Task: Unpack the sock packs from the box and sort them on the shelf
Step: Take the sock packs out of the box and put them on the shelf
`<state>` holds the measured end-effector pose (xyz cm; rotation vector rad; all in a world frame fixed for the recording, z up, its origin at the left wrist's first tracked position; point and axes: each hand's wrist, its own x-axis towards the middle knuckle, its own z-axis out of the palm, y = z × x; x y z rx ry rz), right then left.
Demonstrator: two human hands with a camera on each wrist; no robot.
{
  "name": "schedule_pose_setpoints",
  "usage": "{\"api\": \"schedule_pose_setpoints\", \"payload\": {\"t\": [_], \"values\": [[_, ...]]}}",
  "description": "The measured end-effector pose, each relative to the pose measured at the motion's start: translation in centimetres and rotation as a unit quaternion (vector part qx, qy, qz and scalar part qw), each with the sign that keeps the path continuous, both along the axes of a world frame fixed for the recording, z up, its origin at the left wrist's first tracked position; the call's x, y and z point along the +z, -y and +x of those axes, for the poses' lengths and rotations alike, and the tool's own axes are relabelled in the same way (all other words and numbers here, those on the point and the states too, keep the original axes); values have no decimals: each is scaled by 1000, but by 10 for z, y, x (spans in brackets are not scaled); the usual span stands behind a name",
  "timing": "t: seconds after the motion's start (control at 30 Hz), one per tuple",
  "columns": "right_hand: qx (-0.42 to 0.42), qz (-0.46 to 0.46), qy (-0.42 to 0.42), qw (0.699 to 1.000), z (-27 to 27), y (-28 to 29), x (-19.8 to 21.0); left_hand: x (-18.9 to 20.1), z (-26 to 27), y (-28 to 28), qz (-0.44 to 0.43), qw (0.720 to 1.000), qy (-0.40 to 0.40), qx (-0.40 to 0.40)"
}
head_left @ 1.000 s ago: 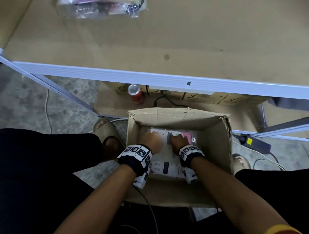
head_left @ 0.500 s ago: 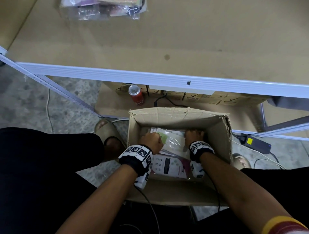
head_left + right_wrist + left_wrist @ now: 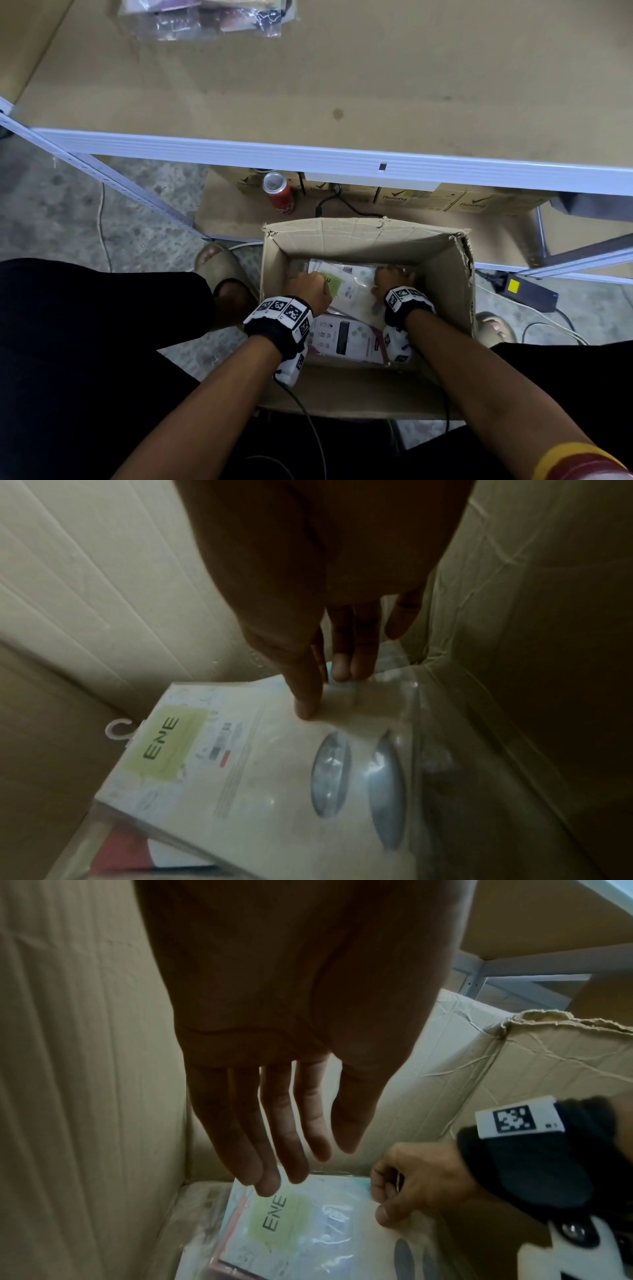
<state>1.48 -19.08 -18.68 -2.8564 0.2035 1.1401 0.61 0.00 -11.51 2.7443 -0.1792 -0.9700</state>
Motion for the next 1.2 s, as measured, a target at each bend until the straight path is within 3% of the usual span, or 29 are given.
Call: {"api": "schedule_pose_setpoints", "payload": {"t": [0.17,0.37,0.5,0.67,0.77,0.97,1.2], "values": [[-24,71,-30,997,8,13,19,-12,2,12,4,999,-20,-27],[-54,140,2,989,13,27,47,-46,-11,38,20,984,-97,-151],[-60,139,36,988,5,32,59,-74,-23,28,40,973,-146,-173],[-38,117,71,990,-9,32,70,-96,-35,34,62,972,-94,-206],[-38,114,74,990,-15,32,72,-105,-39,36,81,963,-117,-229],[-56,117,63,990,-18,31,79,-116,-49,39,90,968,-110,-209],[-40,111,62,991,-18,25,86,-119,-43,37,54,963,-177,-194]]}}
